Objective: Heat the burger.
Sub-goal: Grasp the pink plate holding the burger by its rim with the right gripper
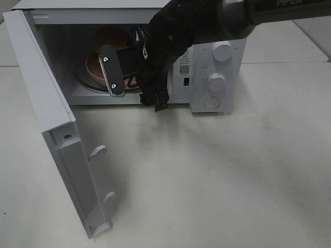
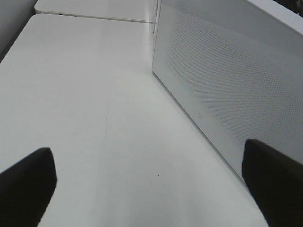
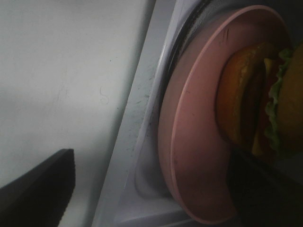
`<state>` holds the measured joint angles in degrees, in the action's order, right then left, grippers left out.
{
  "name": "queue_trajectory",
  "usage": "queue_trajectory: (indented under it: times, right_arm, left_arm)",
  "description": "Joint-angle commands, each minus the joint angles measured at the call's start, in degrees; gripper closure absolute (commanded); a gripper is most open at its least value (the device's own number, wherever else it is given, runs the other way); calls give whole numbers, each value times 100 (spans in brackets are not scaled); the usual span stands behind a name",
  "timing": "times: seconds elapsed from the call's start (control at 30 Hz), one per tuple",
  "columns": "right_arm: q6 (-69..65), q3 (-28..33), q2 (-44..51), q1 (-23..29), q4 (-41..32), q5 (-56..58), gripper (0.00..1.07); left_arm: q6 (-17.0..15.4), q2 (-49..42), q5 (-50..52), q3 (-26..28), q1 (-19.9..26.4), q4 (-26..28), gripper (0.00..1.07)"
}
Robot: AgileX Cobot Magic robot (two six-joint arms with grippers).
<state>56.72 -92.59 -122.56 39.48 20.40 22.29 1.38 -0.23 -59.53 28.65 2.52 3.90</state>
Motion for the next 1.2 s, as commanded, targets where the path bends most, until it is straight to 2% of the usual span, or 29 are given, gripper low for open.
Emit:
queue_trajectory:
  times: [0.03, 0.1, 0.13, 0.27, 0.5, 0.57, 0.67, 0.73, 0.87, 0.9, 0.93, 0.97, 1.0, 1.03, 1.07, 1.1, 1.2]
  right_arm:
    - [-120, -493, -384, 6, 11, 252, 24]
    - [-195, -590, -470, 6, -17, 275, 24]
    - [-338, -854, -630, 6, -17, 372, 26]
    - [-458, -1283, -905, 6, -17, 481, 26]
    - [-458, -1811, -1272, 6, -34, 510, 28]
    - [-458, -2137, -1524, -6, -378, 584, 33]
    - [-458, -2194, -1587, -6, -470, 619, 35]
    - [-435, -2326, -1770, -6, -613, 693, 43]
    - [-430, -2326, -1828, -6, -619, 688, 48]
    - [-424, -2326, -1862, -6, -619, 693, 55]
    - [-418, -2326, -1874, -6, -613, 688, 69]
    - [-418, -2326, -1874, -6, -613, 688, 69]
    - [-407, -2326, -1874, -6, -613, 688, 78]
    - [-407, -2326, -1874, -6, -613, 688, 78]
    - [-407, -2326, -1874, -6, -602, 705, 94]
    - [-407, -2326, -1874, -6, -602, 728, 103]
    - [-350, -2326, -1845, -6, -602, 894, 107]
  left_arm:
    - [-29, -109, 11, -23, 29, 34, 7]
    - [-29, -109, 11, -23, 29, 34, 7]
    - [-29, -109, 11, -23, 29, 34, 7]
    - [-29, -109, 11, -23, 29, 34, 7]
    - [-29, -109, 11, -23, 29, 34, 7]
    - [-29, -109, 11, -23, 29, 34, 7]
    - [-29, -109, 11, -23, 29, 34, 7]
    - [-29, -109, 11, -23, 29, 34, 7]
    - [-29, -109, 11, -23, 29, 34, 7]
    - [-29, -109, 11, -23, 29, 34, 7]
    - [-29, -109, 11, -23, 29, 34, 7]
    - [-29, -109, 11, -23, 29, 34, 7]
    - [-29, -109, 11, -23, 29, 34, 7]
    - [-29, -109, 11, -23, 29, 34, 7]
    - [-29, -109, 11, -23, 29, 34, 7]
    - [-29, -109, 11, -23, 29, 34, 7]
    - [-29, -109, 11, -23, 29, 34, 7]
